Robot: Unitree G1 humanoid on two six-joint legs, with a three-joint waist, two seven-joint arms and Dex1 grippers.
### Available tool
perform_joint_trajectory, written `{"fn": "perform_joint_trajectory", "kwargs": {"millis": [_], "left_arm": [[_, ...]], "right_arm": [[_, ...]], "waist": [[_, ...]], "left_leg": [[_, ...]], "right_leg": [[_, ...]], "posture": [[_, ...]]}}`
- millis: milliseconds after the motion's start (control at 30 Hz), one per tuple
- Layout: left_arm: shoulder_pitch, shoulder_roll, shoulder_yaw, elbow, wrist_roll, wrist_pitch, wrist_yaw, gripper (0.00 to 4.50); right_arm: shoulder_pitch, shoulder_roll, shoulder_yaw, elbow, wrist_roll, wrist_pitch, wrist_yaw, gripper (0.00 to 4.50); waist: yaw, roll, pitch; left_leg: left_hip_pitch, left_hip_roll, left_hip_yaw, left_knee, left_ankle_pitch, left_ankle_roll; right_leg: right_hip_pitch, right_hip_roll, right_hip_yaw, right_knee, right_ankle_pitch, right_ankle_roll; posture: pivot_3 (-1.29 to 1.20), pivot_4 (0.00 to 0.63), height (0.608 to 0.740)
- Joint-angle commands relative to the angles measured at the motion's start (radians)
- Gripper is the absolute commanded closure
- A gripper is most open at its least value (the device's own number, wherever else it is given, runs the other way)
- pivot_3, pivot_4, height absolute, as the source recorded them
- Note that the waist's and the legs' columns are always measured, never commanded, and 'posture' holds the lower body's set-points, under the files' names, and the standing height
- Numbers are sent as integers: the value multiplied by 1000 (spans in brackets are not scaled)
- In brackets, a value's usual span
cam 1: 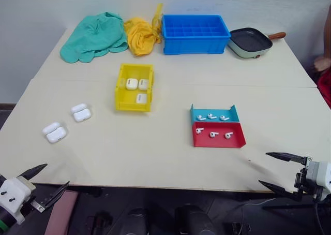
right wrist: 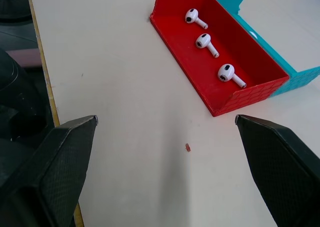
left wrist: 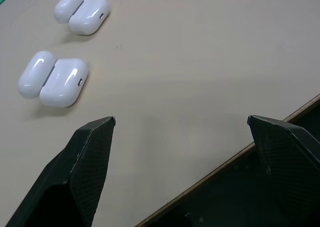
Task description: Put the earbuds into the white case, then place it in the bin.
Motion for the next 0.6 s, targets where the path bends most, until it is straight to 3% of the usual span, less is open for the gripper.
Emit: {"fn": "perform_joint_trajectory", "kwargs": {"millis": [33, 133, 333, 600], "left_arm": [[-4, 0, 29, -40, -2, 7, 32, 41], [-12, -20, 48, -71, -45, 35, 64, 41], [38, -128, 155, -191, -302, 241, 164, 41], [72, -337, 301, -240, -433, 553, 661, 41]], "right_arm": [[-21, 5, 3, 1, 0, -9, -4, 0], [-69, 25, 30, -17, 15, 24, -25, 0], [-201, 136, 82, -126, 144, 98, -24, 0], [-295, 308, 189, -254, 204, 95, 4, 0]], "waist": [[0, 0, 0], [0, 0, 0], [-16, -1, 0], [-21, -3, 1]], "left_leg": [[0, 0, 0, 0, 0, 0], [0, 0, 0, 0, 0, 0], [0, 1, 0, 1, 0, -1], [0, 0, -2, 3, 0, -1]], "right_leg": [[0, 0, 0, 0, 0, 0], [0, 0, 0, 0, 0, 0], [0, 1, 0, 3, 0, 0], [0, 1, -1, 4, 0, 1]], "posture": [[0, 150, 740], [0, 150, 740], [0, 150, 740], [0, 150, 740]]}}
